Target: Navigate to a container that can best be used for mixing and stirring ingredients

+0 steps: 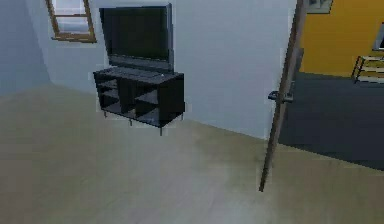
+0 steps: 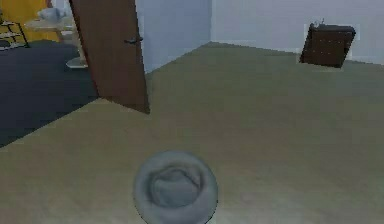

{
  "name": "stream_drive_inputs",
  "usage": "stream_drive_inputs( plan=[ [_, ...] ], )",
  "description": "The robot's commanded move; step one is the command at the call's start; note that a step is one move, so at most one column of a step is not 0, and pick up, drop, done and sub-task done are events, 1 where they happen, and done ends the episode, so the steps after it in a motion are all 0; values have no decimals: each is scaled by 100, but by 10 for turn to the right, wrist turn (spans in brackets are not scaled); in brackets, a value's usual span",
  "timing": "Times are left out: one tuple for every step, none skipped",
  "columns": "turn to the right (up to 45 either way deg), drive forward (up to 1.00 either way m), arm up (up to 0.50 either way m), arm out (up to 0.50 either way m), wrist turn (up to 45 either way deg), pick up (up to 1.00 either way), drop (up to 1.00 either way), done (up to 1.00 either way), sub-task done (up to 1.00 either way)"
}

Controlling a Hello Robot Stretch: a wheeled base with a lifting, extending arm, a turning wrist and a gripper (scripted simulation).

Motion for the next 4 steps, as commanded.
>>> stream_drive_inputs(
  plan=[
    [300,0,0,0,0,0,0,0,0],
    [0,15,0,0,0,0,0,0,0],
    [30,0,0,0,0,0,0,0,0],
    [0,85,0,0,0,0,0,0,0]
  ],
)
